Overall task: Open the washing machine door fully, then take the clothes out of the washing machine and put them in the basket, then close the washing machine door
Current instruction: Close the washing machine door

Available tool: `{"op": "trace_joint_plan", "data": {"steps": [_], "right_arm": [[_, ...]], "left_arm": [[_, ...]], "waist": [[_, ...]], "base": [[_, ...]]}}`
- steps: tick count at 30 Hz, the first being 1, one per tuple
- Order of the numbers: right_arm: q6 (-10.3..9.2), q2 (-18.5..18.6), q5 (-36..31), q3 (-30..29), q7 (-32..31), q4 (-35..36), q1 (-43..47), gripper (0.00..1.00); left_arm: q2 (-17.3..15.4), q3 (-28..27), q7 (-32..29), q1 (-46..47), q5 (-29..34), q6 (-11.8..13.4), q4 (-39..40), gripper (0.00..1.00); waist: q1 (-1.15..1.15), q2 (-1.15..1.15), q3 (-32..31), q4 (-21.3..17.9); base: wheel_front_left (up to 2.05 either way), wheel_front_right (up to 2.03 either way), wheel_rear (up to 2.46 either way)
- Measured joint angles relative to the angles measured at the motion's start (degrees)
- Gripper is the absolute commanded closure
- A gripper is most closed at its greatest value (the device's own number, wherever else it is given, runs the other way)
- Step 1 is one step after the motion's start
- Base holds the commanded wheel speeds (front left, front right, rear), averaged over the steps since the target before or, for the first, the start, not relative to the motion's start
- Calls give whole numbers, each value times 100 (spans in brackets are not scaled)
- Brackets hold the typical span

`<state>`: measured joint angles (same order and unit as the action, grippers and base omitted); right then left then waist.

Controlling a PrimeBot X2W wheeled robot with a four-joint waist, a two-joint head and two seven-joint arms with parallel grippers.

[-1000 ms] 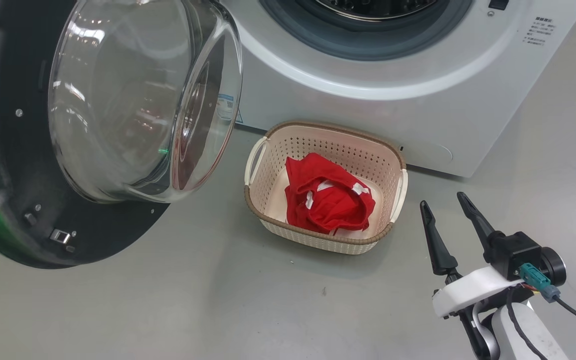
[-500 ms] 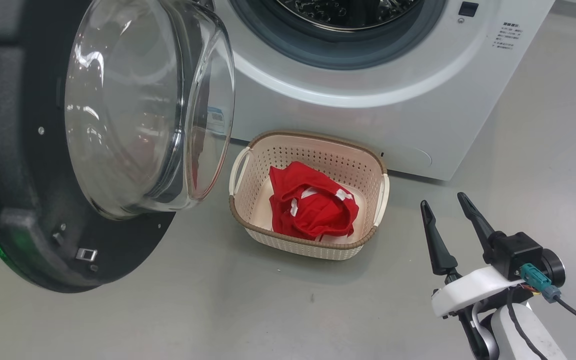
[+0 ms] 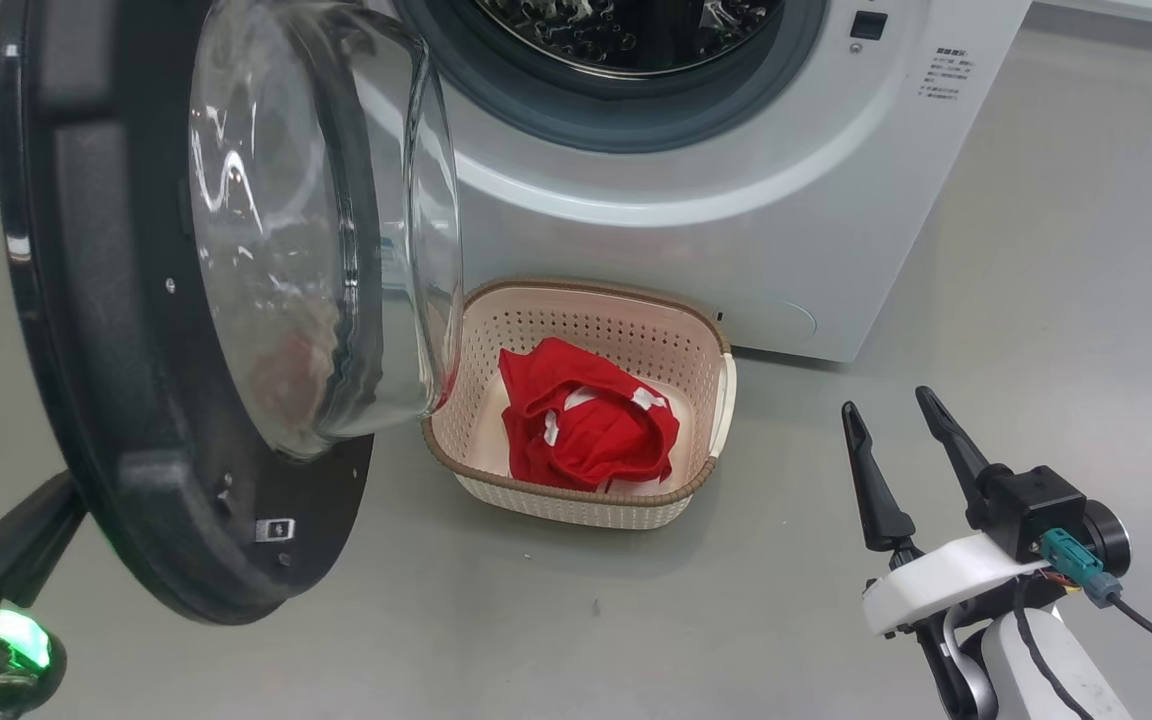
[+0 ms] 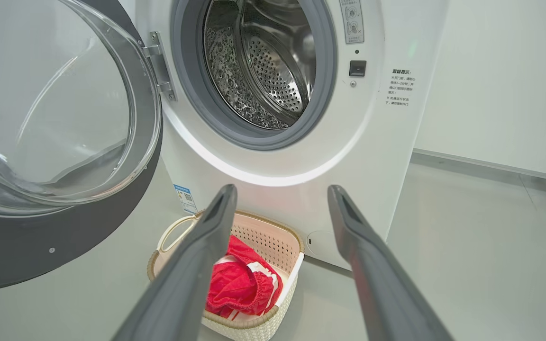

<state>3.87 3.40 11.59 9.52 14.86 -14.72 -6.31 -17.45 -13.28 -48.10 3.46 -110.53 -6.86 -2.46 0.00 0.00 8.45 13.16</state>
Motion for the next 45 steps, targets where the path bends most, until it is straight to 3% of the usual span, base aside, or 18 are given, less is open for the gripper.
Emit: {"op": "trace_joint_plan", "data": {"steps": [19,37,45], "right_arm": [[-12,-30,51,63,0,103,9,0],[-101,-59,254,198,0,242,-77,0],[-108,-60,396,325,0,343,-174,0]], "left_arm": [[190,413,-434,-370,2,-1,1072,100],[267,689,-538,-224,-5,10,1561,100],[272,788,-526,211,-5,214,1549,100]], "waist": [[0,0,65,-639],[0,0,418,-1714],[0,0,660,-2181]], "base": [[0,0,0],[0,0,0],[0,0,0]]}}
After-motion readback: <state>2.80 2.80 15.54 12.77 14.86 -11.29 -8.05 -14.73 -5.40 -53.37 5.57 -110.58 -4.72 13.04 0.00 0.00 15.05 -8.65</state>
